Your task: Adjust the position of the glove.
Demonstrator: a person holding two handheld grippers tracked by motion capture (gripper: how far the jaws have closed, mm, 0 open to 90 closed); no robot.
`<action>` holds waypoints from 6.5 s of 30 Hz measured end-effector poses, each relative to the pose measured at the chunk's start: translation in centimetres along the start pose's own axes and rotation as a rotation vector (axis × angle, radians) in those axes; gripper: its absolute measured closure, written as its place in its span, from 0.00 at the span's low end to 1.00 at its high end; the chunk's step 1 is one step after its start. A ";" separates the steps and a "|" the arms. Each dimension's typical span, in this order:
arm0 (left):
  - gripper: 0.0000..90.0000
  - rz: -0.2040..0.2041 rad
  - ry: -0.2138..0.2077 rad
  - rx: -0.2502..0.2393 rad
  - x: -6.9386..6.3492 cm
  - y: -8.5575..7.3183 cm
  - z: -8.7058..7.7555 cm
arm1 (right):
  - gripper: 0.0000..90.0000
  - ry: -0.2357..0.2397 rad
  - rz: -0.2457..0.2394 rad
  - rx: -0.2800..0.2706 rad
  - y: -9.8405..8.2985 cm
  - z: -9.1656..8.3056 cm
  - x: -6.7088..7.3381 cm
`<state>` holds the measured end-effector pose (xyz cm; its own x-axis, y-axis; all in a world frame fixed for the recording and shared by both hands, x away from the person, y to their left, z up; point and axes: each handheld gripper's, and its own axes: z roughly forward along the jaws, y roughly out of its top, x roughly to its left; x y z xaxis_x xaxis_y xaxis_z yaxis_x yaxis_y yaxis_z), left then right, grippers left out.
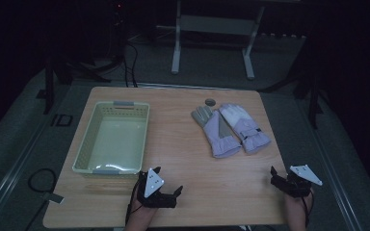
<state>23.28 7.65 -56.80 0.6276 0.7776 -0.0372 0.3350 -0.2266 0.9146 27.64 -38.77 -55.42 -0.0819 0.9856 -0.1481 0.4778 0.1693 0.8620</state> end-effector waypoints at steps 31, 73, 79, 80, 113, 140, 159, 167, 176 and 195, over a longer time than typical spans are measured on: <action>0.00 -0.017 0.007 -0.022 0.1 -0.1 -0.2 | 0.16 0.174 0.056 0.090 5.0 -0.9 -0.2; 0.00 -0.001 -0.005 -0.020 -0.1 -0.1 -0.1 | 0.40 0.370 -0.051 -0.002 18.1 1.8 3.6; 0.00 -0.004 -0.010 -0.020 0.0 -0.1 -0.1 | 0.46 0.426 -0.075 0.042 18.3 3.7 5.5; 0.00 -0.003 -0.012 -0.020 0.0 -0.1 -0.1 | 0.46 0.432 -0.079 0.047 18.2 4.0 5.7; 0.00 0.005 -0.040 -0.026 0.0 -0.1 -0.2 | 0.67 0.495 -0.284 0.203 15.5 13.3 12.2; 0.00 -0.002 -0.049 -0.019 0.0 -0.1 -0.1 | 0.96 0.503 -0.259 0.326 13.9 15.9 14.1; 0.00 0.001 -0.042 -0.015 -0.1 0.0 -0.1 | 0.97 0.455 0.091 0.183 14.8 5.6 16.7; 0.00 0.008 -0.045 -0.016 -0.1 -0.1 -0.1 | 0.97 0.449 0.077 0.177 14.0 3.5 18.7; 0.00 0.014 -0.042 -0.012 -0.2 0.0 -0.1 | 0.97 0.461 0.086 0.212 12.5 4.2 20.8; 0.00 0.016 -0.047 -0.015 -0.1 0.0 -0.1 | 0.88 0.425 0.048 0.294 10.3 8.6 24.0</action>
<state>23.10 7.64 -56.79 0.6657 0.7451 -0.0409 0.3139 -0.2299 0.9212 38.12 -13.37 -54.25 -0.3724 0.9157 0.1509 0.7101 0.1764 0.6816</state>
